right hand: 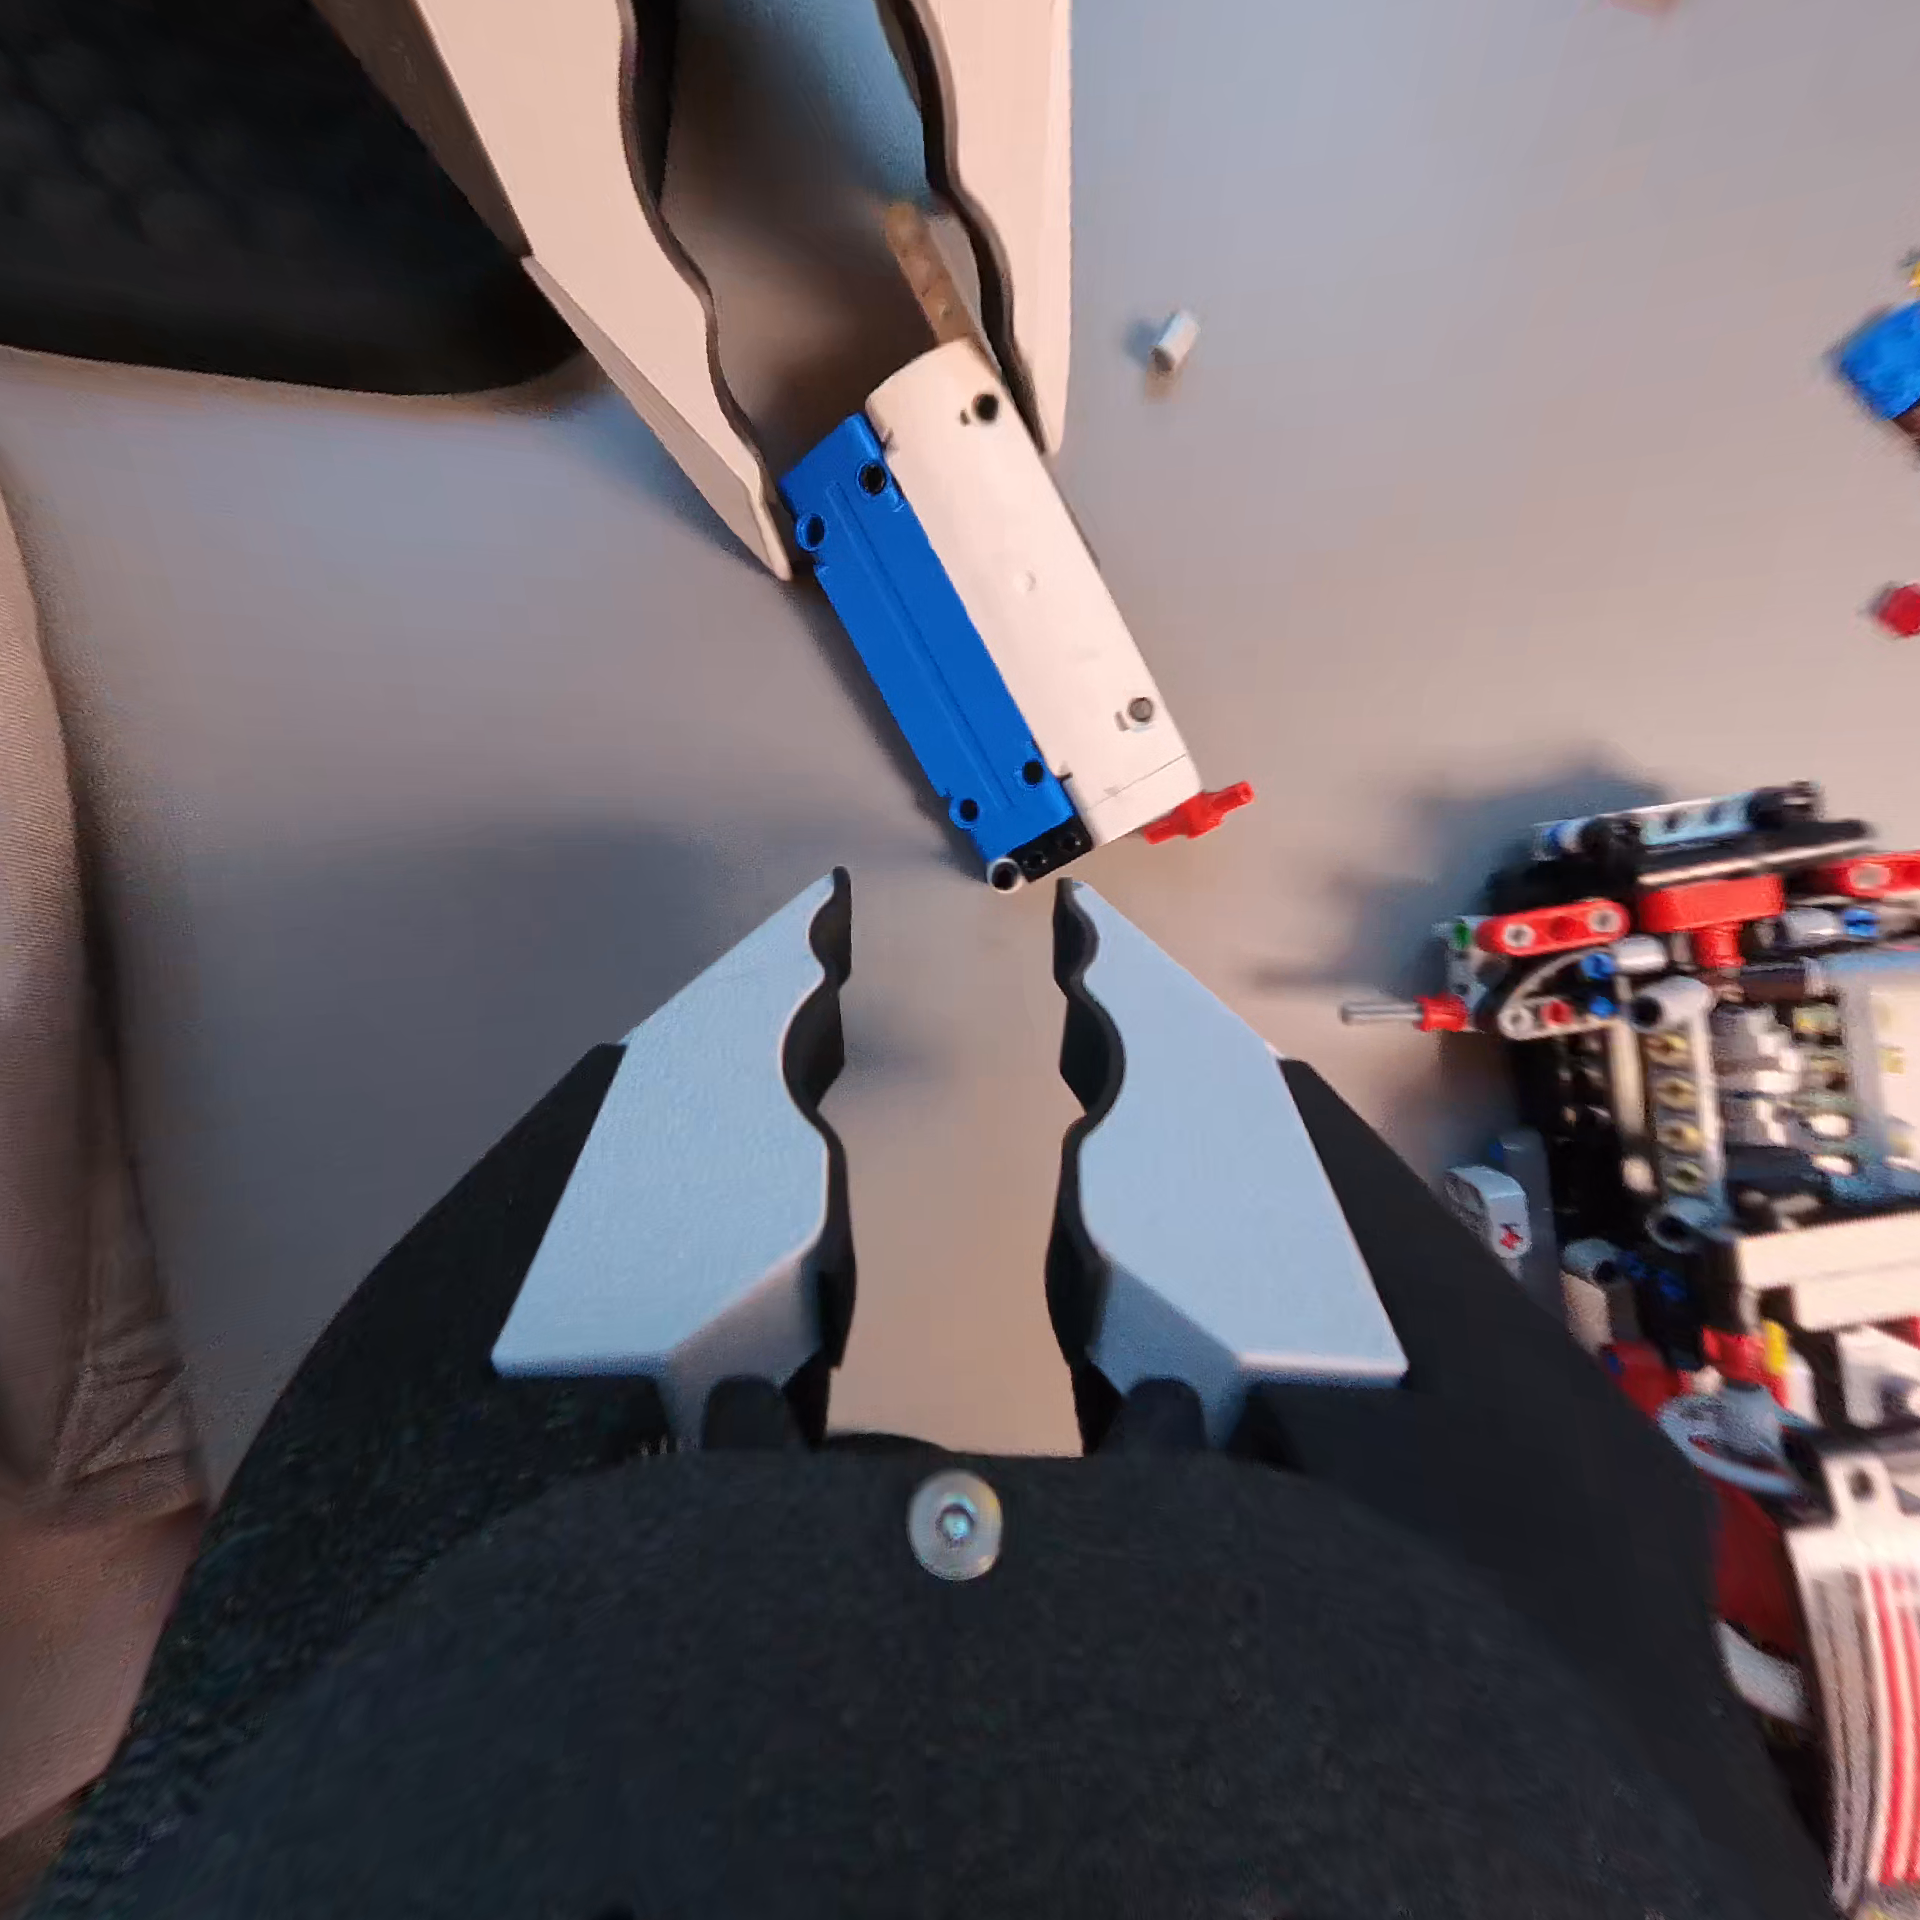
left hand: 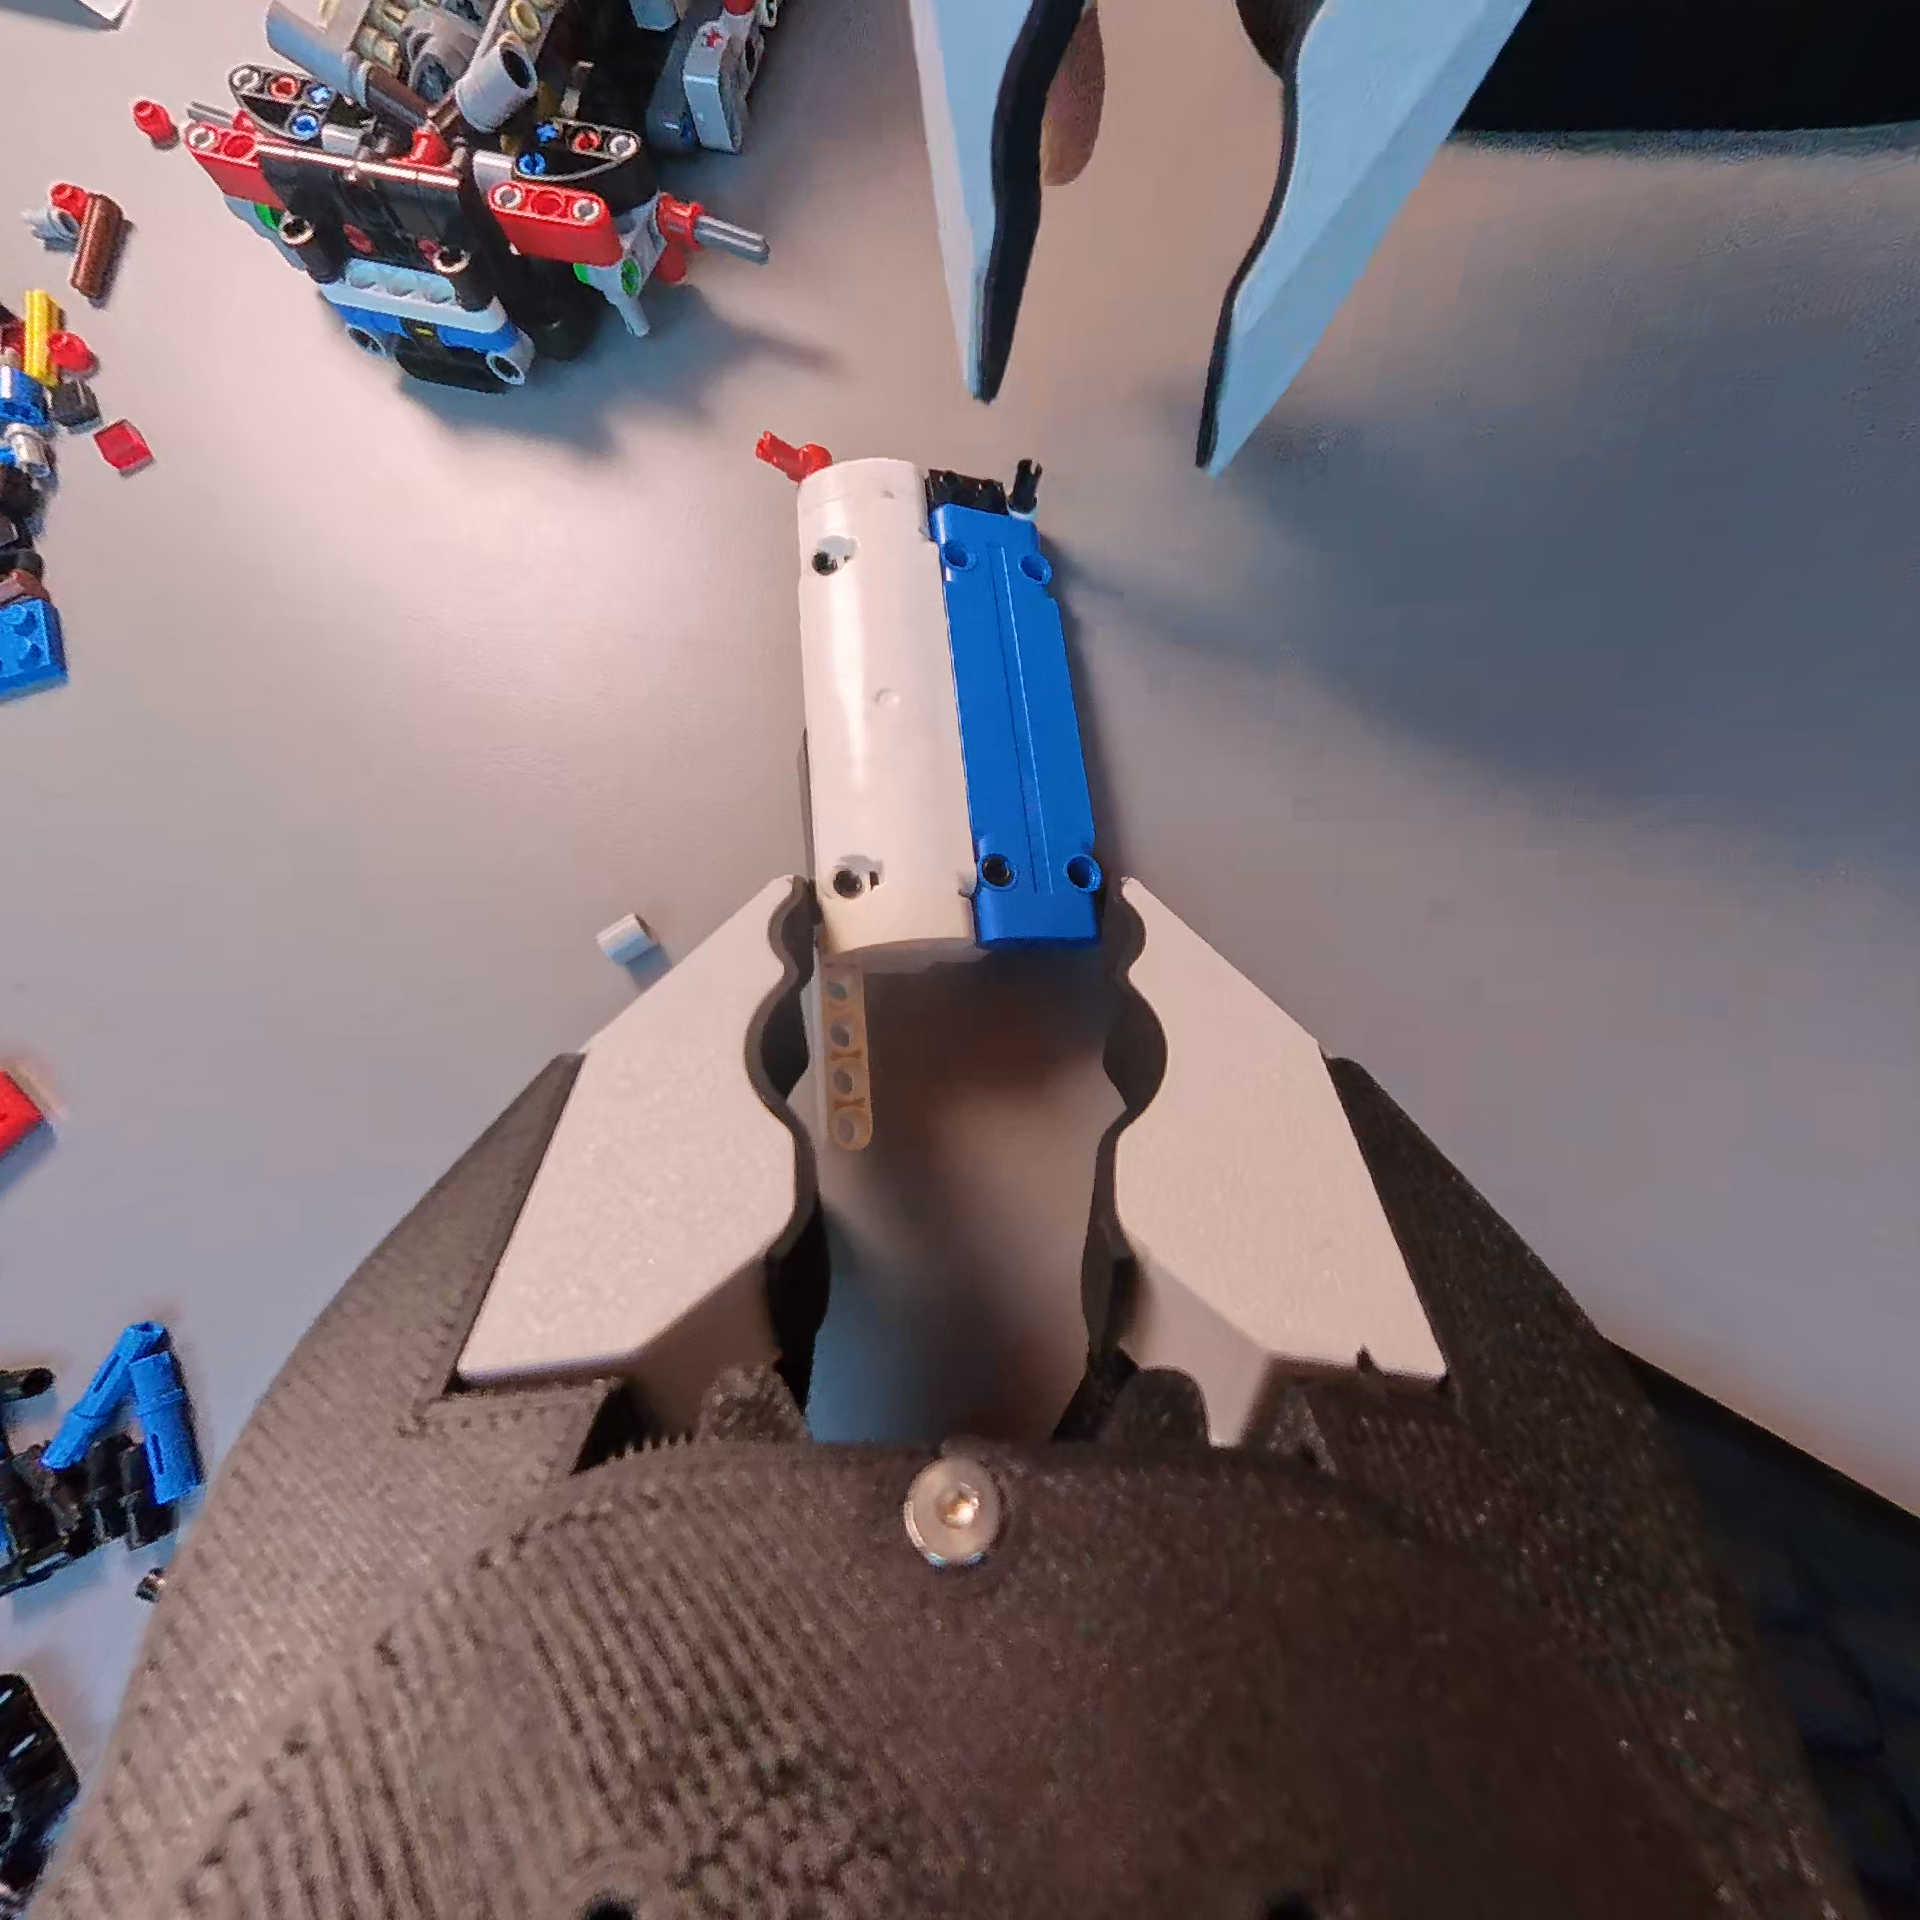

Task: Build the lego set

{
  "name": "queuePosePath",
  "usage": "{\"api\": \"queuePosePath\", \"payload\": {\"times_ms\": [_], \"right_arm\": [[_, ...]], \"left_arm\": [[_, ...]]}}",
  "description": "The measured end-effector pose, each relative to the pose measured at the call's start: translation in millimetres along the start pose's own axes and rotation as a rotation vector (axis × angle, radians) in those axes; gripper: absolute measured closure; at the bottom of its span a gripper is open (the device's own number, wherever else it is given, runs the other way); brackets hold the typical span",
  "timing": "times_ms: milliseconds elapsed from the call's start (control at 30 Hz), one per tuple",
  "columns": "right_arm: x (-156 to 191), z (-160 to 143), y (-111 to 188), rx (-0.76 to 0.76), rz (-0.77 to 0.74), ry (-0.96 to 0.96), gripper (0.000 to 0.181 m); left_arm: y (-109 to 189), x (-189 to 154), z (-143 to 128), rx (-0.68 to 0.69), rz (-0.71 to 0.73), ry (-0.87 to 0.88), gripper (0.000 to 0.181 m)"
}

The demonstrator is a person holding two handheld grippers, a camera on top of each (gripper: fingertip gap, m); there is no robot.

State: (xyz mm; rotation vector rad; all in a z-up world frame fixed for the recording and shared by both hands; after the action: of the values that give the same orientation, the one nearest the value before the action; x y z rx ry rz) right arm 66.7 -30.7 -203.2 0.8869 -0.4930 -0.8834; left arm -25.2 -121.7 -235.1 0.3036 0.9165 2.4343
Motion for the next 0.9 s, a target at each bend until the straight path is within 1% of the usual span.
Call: {"api": "queuePosePath", "payload": {"times_ms": [67, 133, 200, 267, 300, 367, 400, 467, 533, 567, 633, 733, 800, 900], "right_arm": [[-1, -8, 7, -0.077, -0.069, 0.046, 0.147], [-1, -16, 7, -0.148, -0.11, 0.05, 0.145], [0, -20, 5, -0.212, -0.118, 0.046, 0.143], [-1, -22, 3, -0.24, -0.112, 0.046, 0.142], [-3, -22, 4, -0.258, -0.111, 0.046, 0.142], [-6, -20, 6, -0.289, -0.105, 0.051, 0.142], [-9, -19, 8, -0.304, -0.107, 0.052, 0.142], [-16, -17, 11, -0.342, -0.113, 0.054, 0.143], [-20, -16, 12, -0.367, -0.104, 0.059, 0.143], [-22, -15, 12, -0.377, -0.102, 0.066, 0.143], [-28, -15, 10, -0.401, -0.113, 0.079, 0.145], [-34, -12, 7, -0.453, -0.114, 0.068, 0.148], [-36, -12, 5, -0.482, -0.108, 0.055, 0.149], [-36, -15, 7, -0.506, -0.11, 0.053, 0.151]], "left_arm": [[0, 1, 0, -0.006, -0.003, -0.005, 0.127], [0, 0, 0, -0.012, -0.01, -0.017, 0.127], [-1, -3, 0, -0.023, -0.043, -0.043, 0.127], [1, -8, 1, -0.032, -0.087, -0.062, 0.127], [3, -10, 2, -0.046, -0.109, -0.067, 0.128], [16, -11, 6, -0.08, -0.18, -0.05, 0.121], [25, -6, 8, -0.113, -0.185, -0.032, 0.121], [44, 13, 11, -0.206, -0.148, 0.029, 0.125], [58, 38, 9, -0.272, -0.066, 0.141, 0.135], [60, 48, 6, -0.286, -0.026, 0.188, 0.138], [53, 59, -1, -0.257, 0.03, 0.237, 0.144], [27, 59, -10, -0.146, 0.052, 0.22, 0.144], [14, 59, -11, -0.092, 0.065, 0.191, 0.145], [6, 61, -8, -0.035, 0.102, 0.145, 0.151]]}}
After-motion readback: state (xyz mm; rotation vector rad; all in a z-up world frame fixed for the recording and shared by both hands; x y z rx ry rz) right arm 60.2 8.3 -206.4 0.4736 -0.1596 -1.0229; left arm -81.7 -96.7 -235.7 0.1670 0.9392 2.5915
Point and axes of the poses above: each gripper's, where its closed fingertips meet, y back along the fingers, z out of its top, x = y × z across the jaws, the point moved 5 cm from there along y, back along the fingers, and after that the axes turned 4 degrees about -x, right-handed, at the moved point
